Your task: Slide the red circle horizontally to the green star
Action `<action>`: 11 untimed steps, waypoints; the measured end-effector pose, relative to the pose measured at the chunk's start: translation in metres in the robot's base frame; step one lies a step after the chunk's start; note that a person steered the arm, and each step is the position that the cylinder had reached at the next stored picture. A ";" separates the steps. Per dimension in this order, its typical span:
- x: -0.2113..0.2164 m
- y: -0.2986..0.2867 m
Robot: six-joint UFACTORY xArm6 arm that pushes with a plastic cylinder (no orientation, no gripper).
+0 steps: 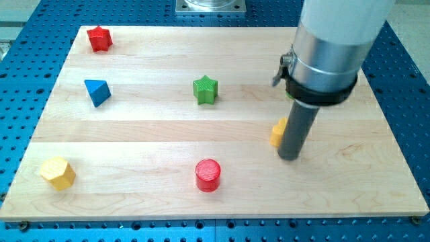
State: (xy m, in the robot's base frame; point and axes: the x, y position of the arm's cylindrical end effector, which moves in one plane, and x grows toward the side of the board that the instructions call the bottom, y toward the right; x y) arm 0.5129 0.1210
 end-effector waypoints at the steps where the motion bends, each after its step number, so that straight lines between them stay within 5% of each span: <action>1: -0.061 0.001; 2: -0.077 0.005; 4: -0.031 -0.008; 5: -0.067 -0.010; 8: -0.074 -0.075; 10: -0.115 -0.030; 11: -0.076 -0.043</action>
State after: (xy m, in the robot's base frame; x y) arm 0.4367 0.0782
